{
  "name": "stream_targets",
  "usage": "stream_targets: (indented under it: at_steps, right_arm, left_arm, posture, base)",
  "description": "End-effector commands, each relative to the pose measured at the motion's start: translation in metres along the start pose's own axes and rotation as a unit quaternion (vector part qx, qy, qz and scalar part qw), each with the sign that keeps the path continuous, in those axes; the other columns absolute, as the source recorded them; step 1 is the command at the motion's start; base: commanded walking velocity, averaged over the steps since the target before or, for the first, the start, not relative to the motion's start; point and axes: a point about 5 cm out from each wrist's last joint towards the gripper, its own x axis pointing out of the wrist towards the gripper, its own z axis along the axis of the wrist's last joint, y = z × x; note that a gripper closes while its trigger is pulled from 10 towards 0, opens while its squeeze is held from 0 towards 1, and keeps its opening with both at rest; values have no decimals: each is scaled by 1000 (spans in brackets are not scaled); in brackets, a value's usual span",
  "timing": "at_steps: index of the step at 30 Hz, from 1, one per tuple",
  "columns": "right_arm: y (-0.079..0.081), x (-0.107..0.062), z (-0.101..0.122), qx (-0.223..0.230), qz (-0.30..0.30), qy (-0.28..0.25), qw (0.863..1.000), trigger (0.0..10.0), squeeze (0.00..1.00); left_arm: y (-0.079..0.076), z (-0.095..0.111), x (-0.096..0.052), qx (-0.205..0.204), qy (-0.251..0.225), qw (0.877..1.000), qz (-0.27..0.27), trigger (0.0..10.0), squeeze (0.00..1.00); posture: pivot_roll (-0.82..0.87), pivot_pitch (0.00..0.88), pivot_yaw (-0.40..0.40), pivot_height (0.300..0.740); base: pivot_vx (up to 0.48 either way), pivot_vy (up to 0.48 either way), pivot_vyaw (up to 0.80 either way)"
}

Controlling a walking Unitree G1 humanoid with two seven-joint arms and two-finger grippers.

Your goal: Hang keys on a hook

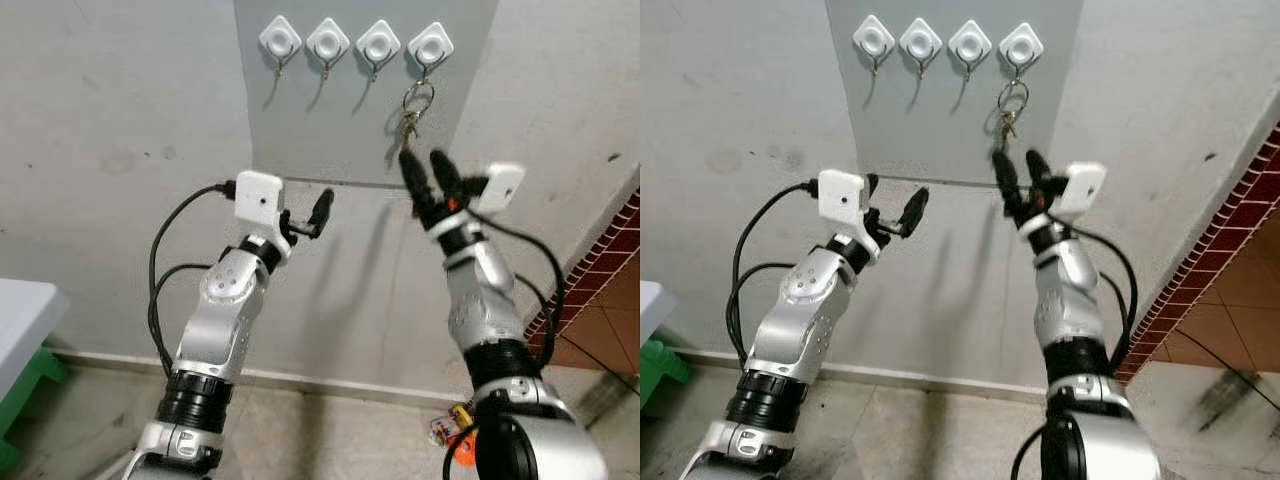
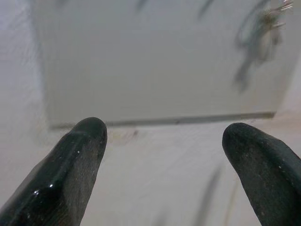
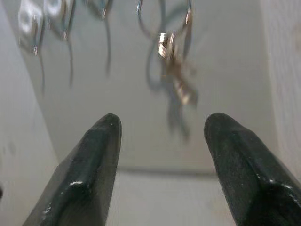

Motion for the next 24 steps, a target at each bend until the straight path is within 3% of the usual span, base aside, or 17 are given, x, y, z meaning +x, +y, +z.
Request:
stream_targets:
  at_steps: [1,5,10,11,12,15,24]
  right_arm:
    - [3,-4,-1,-7,-3,5,1000,10000,1000]
    - [0,-23,-16,-23,-32,40,998,10000,1000]
    - [-7,-47,-34,-16,-96,70,993,10000,1000]
    - [-7,-53,-38,-19,-103,78,991,10000,553]
    - [-6,-57,-40,-22,-108,83,990,10000,0]
    - [-9,-72,-50,-35,-138,106,984,10000,0]
    - [-18,-103,-68,-84,-177,167,966,10000,0]
  left_arm:
    - [6,-8,-4,-2,11,1000,25,10000,0]
    - [16,-16,-11,26,5,998,63,10000,0]
    - [30,-39,-21,-14,38,994,100,10000,0]
    - [32,-43,-25,-10,41,994,104,10000,0]
    - [34,-46,-27,-7,43,993,107,10000,0]
    - [42,-62,-38,16,63,989,130,10000,0]
    - [60,-85,-62,-16,73,985,158,10000,0]
  posture:
    - [38,0,33,740]
    - [36,0,34,740]
    - [34,0,38,740]
    - [37,0,36,740]
    - [37,0,36,740]
    - [39,0,33,740]
    - [34,0,41,740]
  base:
    - [0,0,0]
    - [0,0,0]
    - [0,0,0]
    - [0,0,0]
    - [0,0,0]
    - [0,0,0]
    - [0,0,0]
